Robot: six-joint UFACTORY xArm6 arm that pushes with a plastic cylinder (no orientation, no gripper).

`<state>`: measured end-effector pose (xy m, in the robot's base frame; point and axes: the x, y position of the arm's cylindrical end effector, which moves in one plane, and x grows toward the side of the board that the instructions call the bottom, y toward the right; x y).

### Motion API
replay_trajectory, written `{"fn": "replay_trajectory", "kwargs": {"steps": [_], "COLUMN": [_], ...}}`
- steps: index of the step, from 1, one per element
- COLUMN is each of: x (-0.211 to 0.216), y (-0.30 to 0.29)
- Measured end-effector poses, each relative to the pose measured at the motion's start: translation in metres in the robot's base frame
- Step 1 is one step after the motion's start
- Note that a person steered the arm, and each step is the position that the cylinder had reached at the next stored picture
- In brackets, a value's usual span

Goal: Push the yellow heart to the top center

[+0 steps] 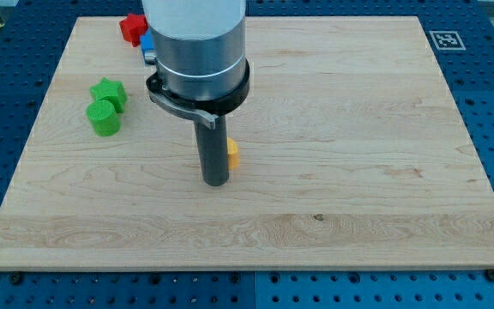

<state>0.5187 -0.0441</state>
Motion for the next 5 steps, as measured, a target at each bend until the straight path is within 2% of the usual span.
{"fn": "replay_trajectory", "kwargs": {"steps": [2, 5], "x": [-0.013, -0.061], "y": [0.002, 0.014]}}
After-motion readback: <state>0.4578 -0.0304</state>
